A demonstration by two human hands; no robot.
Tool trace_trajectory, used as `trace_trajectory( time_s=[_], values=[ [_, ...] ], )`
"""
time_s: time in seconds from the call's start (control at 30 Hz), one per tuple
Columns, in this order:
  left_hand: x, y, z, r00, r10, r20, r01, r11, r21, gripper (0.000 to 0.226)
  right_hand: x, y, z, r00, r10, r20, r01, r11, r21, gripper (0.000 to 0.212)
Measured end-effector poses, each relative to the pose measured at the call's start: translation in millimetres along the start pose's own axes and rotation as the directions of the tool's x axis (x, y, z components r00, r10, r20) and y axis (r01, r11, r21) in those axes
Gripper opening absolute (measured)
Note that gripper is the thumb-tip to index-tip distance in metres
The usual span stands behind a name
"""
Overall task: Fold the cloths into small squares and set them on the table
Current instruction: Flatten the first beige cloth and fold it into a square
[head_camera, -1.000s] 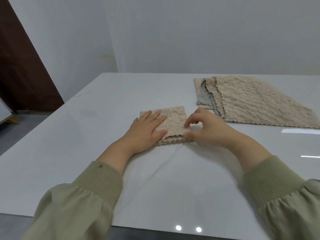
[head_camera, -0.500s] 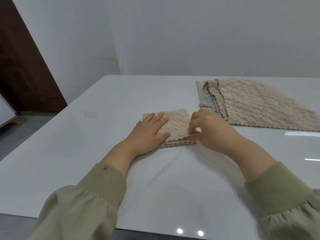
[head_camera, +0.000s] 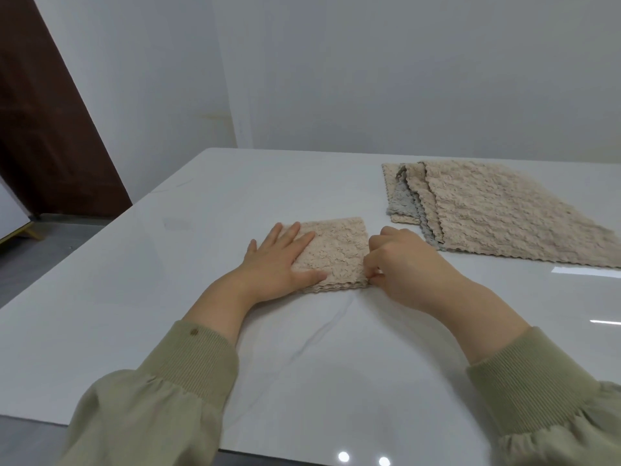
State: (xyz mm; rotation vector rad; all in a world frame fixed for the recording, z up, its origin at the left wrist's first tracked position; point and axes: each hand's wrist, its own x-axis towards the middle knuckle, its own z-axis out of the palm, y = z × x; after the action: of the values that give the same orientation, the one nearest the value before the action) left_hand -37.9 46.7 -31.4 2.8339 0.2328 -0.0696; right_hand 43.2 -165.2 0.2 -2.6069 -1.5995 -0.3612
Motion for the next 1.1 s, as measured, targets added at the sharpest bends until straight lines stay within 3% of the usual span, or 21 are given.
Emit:
trace_trajectory(
  time_s=[0.07, 0.13, 0.2, 0.27, 0.33, 0.4, 0.47, 0.53, 0.67, 0.83, 0.97, 1.03, 1.1],
  values=[
    [-0.5, -2.6, 1.1, 1.0, -0.025, 0.017, 0.024, 1.0, 0.019, 0.086, -1.0, 0.4, -1.3, 1.0, -0.005, -0.024, 0.006, 0.998, 0.062, 0.014],
    [0.7, -1.7, 1.8, 0.999, -0.032, 0.026, 0.03, 0.998, 0.046, 0.087, -2.1, -5.5, -3.1, 0.974, 0.108, -0.199, -0.04, 0.947, 0.318, 0.028],
    [1.7, 0.7, 2.2, 0.999, -0.041, 0.031, 0.039, 0.996, 0.075, 0.087, 5.9, -14.9, 1.5, 0.861, 0.219, -0.459, -0.02, 0.917, 0.399, 0.032],
    [1.0, 3.3, 1.4, 0.998, -0.052, 0.037, 0.049, 0.995, 0.082, 0.086, 23.3, -28.1, 9.9, 0.786, 0.271, -0.555, -0.047, 0.922, 0.384, 0.032],
    [-0.7, 4.9, 0.4, 0.997, -0.06, 0.044, 0.057, 0.996, 0.072, 0.086, 40.8, -36.2, 21.6, 0.857, 0.304, -0.416, -0.142, 0.916, 0.376, 0.039],
    [-1.4, 4.9, -0.3, 0.996, -0.066, 0.053, 0.063, 0.996, 0.064, 0.086, 48.3, -34.9, 34.8, 0.941, 0.319, -0.109, -0.274, 0.912, 0.304, 0.046],
    [-1.2, 4.7, -1.3, 0.995, -0.074, 0.07, 0.07, 0.995, 0.065, 0.087, 49.5, -24.1, 41.7, 0.93, 0.341, 0.136, -0.364, 0.904, 0.223, 0.051],
    [-0.7, 4.5, -2.9, 0.993, -0.08, 0.089, 0.075, 0.995, 0.058, 0.089, 48.1, -15.2, 43.3, 0.896, 0.377, 0.234, -0.425, 0.881, 0.209, 0.055],
    [-2.9, 2.7, -4.7, 0.99, -0.088, 0.108, 0.084, 0.995, 0.044, 0.087, 48.3, -12.5, 42.9, 0.877, 0.402, 0.264, -0.46, 0.861, 0.218, 0.056],
    [-6.6, 3.5, -1.7, 0.991, -0.135, 0.01, 0.135, 0.991, 0.0, 0.062, 46.5, -13.5, 42.4, 0.879, 0.401, 0.257, -0.457, 0.863, 0.216, 0.056],
    [-9.6, 4.7, -1.5, 0.972, -0.231, 0.043, 0.229, 0.972, 0.051, 0.07, 44.1, -17.6, 41.0, 0.881, 0.413, 0.229, -0.463, 0.853, 0.242, 0.056],
    [-14.0, 4.5, -1.6, 0.975, -0.206, -0.084, 0.213, 0.974, 0.082, 0.071, 39.0, -18.4, 39.6, 0.895, 0.428, 0.129, -0.445, 0.826, 0.347, 0.054],
    [-19.4, 4.7, -2.1, 0.953, -0.074, -0.294, 0.107, 0.99, 0.096, 0.067, 29.3, -15.1, 35.7, 0.896, 0.443, 0.033, -0.392, 0.751, 0.531, 0.05]
  ],
)
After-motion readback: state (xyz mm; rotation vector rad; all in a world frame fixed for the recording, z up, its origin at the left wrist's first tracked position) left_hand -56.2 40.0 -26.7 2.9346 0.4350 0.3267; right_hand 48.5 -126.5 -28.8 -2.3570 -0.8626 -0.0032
